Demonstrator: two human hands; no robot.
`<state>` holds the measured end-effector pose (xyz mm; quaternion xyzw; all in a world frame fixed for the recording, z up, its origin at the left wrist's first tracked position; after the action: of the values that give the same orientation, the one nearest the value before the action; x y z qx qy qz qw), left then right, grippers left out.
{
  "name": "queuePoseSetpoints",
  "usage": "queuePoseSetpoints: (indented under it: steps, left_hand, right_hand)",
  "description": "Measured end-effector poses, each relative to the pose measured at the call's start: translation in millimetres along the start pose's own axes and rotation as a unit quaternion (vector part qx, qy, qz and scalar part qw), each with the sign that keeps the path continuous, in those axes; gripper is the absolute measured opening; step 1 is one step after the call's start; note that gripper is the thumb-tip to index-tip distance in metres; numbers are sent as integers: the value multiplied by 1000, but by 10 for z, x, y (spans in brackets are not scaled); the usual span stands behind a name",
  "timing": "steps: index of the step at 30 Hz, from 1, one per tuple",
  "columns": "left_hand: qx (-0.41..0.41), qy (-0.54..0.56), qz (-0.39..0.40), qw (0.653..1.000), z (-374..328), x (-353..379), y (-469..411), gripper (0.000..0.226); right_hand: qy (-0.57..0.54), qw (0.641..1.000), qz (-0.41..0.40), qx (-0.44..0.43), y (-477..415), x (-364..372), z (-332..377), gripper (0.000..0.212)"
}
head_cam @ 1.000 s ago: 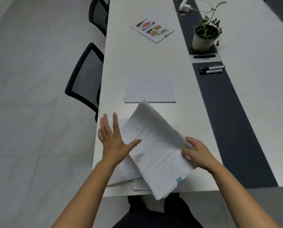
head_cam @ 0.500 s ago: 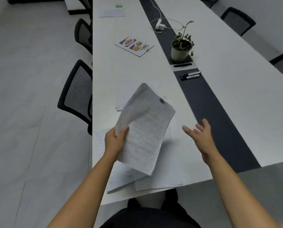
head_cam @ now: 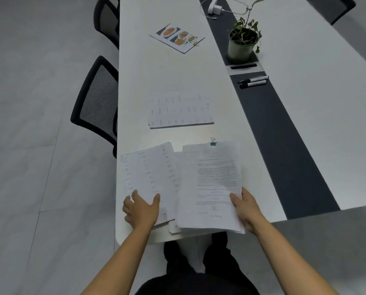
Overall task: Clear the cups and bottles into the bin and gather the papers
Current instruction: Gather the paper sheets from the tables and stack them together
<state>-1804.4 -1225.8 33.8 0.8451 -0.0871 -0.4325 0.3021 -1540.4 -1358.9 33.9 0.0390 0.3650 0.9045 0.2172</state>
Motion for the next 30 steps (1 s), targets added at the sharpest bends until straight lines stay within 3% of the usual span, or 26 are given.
queuePoseSetpoints:
  steps: [5, 9, 12, 16, 21, 24, 27, 30]
  left_hand:
    - [-148, 83, 21, 985, 402, -71, -140, 102]
    - [-151, 109, 60, 981, 535, -13, -141, 62]
    - [-146, 146, 48, 977, 578, 4, -127, 36]
    - [-79, 164, -43, 982, 526, -69, -41, 14]
    - [-13, 165, -163, 973, 444, -335, 58, 14]
    - [8, 226, -207, 952, 361, -549, 22, 16]
    - [73, 301, -200, 929, 230, -749, -54, 21]
    - [147, 268, -172, 937, 44, -903, -62, 24]
  right_hand:
    - [58, 998, 20, 3, -200, 57, -41, 29]
    - [162, 986, 28, 29, -365, 168, -149, 40]
    - [196, 980, 18, 34, -403, 209, -180, 40]
    - [219, 976, -2, 6, -400, 289, -147, 32]
    - [251, 967, -4, 32, -410, 323, -222, 42]
    - [262, 964, -18, 45, -412, 339, -211, 60]
    - [301, 951, -38, 58, -369, 345, -104, 92]
    - [340, 936, -83, -27, -280, 361, 219, 108]
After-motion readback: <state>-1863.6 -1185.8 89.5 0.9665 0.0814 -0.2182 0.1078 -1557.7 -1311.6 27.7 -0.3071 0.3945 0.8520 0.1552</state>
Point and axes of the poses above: each hand's wrist, its own y-axis away from the middle knuckle, its own x-axis out of the palm, z = x × y, the point moved 1 cm from there along -y, towards the middle knuckle, and after that the axes turned 8 degrees about z, right-handed, at the moved point
